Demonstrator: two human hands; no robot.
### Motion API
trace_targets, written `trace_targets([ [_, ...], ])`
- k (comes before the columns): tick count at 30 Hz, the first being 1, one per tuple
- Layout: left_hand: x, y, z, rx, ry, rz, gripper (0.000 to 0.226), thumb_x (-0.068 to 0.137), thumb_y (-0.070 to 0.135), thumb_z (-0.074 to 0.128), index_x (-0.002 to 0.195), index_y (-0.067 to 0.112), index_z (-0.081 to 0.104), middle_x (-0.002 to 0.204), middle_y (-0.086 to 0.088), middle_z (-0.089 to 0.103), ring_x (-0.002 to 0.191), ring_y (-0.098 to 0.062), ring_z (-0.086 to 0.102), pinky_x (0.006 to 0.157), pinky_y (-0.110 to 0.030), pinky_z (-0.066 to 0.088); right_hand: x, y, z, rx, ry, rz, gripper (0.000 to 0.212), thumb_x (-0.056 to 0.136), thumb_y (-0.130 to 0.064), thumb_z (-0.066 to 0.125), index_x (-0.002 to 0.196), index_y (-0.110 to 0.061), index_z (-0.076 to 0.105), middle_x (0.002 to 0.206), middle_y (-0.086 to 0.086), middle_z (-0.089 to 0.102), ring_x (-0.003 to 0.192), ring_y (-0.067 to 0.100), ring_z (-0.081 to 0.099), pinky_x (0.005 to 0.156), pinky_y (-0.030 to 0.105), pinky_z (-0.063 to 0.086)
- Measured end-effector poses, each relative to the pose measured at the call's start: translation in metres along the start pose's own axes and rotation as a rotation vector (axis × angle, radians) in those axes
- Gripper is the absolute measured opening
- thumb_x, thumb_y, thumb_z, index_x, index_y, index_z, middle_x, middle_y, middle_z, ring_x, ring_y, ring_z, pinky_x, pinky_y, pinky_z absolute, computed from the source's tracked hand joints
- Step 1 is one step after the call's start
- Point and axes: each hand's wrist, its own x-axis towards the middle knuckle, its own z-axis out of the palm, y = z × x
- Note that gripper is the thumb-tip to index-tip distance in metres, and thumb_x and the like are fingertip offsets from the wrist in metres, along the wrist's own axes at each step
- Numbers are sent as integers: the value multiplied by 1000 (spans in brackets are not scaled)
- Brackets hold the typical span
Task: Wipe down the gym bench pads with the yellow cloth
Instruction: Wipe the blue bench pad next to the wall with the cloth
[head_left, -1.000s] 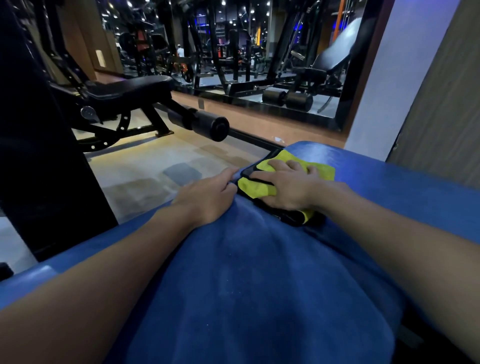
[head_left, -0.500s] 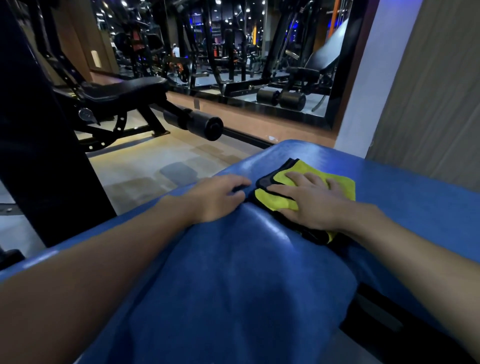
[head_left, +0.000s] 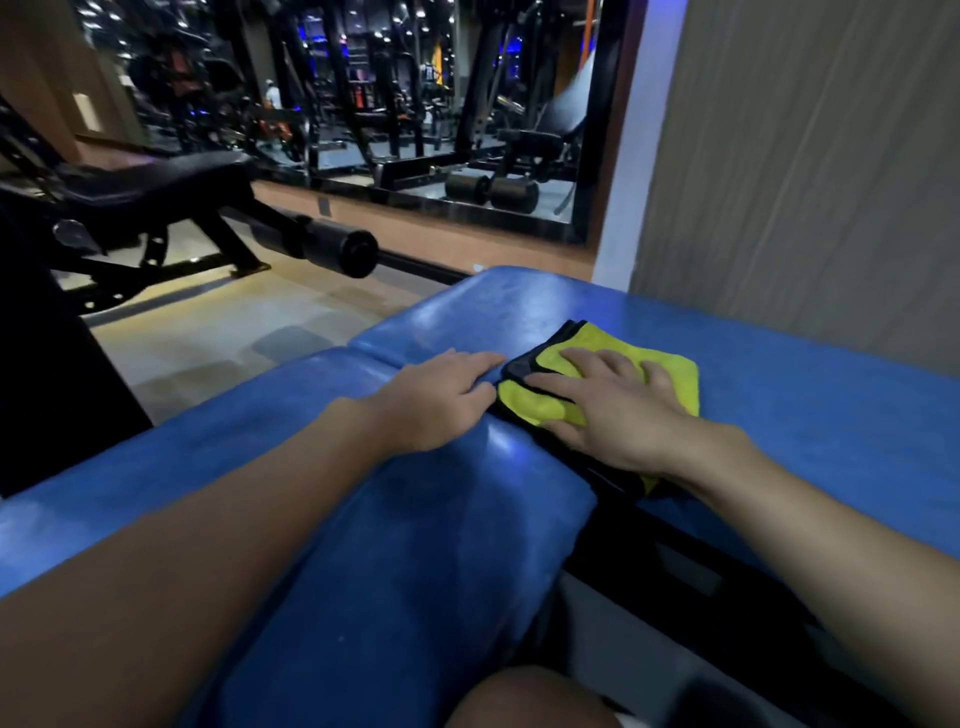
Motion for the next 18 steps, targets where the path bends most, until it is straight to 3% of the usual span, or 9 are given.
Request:
trace_targets([
  [4, 0, 6, 0, -47, 11, 2, 43, 101, 34, 40, 143, 27, 49, 143, 4, 55, 136, -19, 44, 114, -41, 32, -6, -2, 3, 30, 45, 7, 57, 95, -64, 40, 147, -58, 21, 164, -8, 10, 150, 27, 9, 118, 59, 7],
  [8, -2, 25, 8, -64, -39, 39, 57, 86, 55, 33, 136, 36, 53, 135, 12, 60, 127, -13, 53, 112, -44, 37, -49, 14, 8, 26, 134, 52, 56, 95, -66, 35, 148, -55, 23, 165, -9, 9, 152, 26, 9, 118, 55, 7],
  [14, 4, 76, 33, 30, -93, 164, 52, 96, 42, 34, 142, 29, 52, 142, 3, 57, 132, -19, 50, 111, -39, 37, -122, 30, 7, -107, 151, 169, 76, 88, -74, 39, 152, -53, 4, 166, -3, 5, 151, 25, 10, 118, 48, 12],
  [18, 12, 82, 36, 129, -80, 151, 63, 88, 51, 23, 141, 35, 51, 142, 1, 54, 133, -21, 47, 110, -46, 36, -129, 44, -3, -139, 148, 105, 78, 86, -76, 40, 152, -51, 9, 165, -2, 12, 148, 27, 15, 115, 49, 15],
])
